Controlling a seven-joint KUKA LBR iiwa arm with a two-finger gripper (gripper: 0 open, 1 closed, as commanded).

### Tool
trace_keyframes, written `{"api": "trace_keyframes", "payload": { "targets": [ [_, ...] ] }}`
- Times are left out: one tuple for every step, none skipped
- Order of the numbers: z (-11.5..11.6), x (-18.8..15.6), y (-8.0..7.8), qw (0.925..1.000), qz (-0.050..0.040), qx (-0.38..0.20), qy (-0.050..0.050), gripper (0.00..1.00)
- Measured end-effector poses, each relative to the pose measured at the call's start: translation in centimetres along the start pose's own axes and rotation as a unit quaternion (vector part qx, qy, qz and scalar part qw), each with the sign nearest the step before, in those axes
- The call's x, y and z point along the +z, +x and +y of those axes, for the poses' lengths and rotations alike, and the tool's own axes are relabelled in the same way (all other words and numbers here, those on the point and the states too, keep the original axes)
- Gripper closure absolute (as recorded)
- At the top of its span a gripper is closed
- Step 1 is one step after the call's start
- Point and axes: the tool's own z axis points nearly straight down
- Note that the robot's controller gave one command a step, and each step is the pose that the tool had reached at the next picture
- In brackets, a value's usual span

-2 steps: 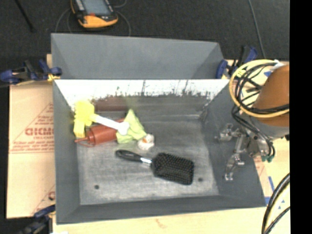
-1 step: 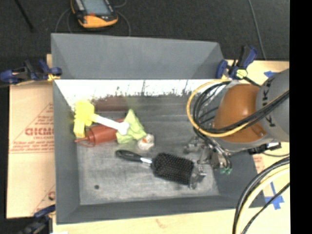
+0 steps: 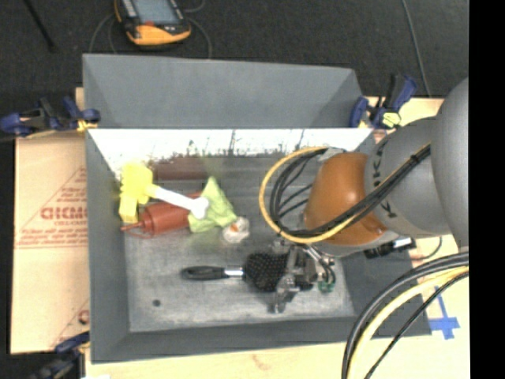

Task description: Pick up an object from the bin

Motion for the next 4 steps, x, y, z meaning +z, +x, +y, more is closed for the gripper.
{"api": "trace_keyframes", "payload": {
  "targets": [
    [-0.2, -3.3, 0.8, 0.9973, 0.0116, 0.073, -0.002, 0.00],
    [-0.2, -0.5, -0.3, 1.0000, 0.0054, 0.001, -0.002, 0.00],
    [0.0, -0.5, 0.9, 0.9885, -0.0127, 0.150, -0.005, 1.00],
    [0.0, -0.5, 0.9, 0.9886, -0.0127, 0.150, -0.005, 1.00]
  ]
}}
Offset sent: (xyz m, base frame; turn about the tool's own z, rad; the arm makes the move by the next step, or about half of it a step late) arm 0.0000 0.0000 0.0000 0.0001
